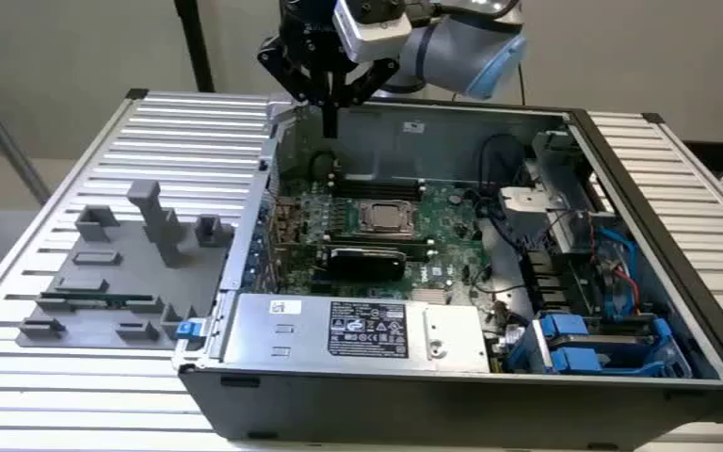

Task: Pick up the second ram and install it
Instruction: 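Reach for the second ram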

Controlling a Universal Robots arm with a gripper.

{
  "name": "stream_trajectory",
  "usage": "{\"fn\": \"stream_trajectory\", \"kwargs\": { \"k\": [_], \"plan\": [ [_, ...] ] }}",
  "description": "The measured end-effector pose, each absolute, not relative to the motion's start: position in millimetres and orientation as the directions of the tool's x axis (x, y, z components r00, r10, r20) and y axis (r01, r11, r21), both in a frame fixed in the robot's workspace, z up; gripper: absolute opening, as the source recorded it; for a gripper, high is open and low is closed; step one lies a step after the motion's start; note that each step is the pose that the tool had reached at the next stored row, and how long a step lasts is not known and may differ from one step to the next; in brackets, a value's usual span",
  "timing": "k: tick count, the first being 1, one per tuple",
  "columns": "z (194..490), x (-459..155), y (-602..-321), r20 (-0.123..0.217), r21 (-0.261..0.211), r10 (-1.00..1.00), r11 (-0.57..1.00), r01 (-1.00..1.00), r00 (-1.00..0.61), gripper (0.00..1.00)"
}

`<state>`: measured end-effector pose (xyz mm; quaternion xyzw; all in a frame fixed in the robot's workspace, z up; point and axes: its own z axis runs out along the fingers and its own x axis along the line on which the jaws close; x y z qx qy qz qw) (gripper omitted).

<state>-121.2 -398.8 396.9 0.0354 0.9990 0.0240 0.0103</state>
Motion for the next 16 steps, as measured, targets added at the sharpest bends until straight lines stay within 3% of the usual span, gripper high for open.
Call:
{"fn": "stream_trajectory", "kwargs": {
  "k": [16],
  "plan": [
    [398.1, -127.0, -401.7, -0.019, 0.049, 0.071, 0.996, 0.07, -0.997, 0.0]
  ]
}}
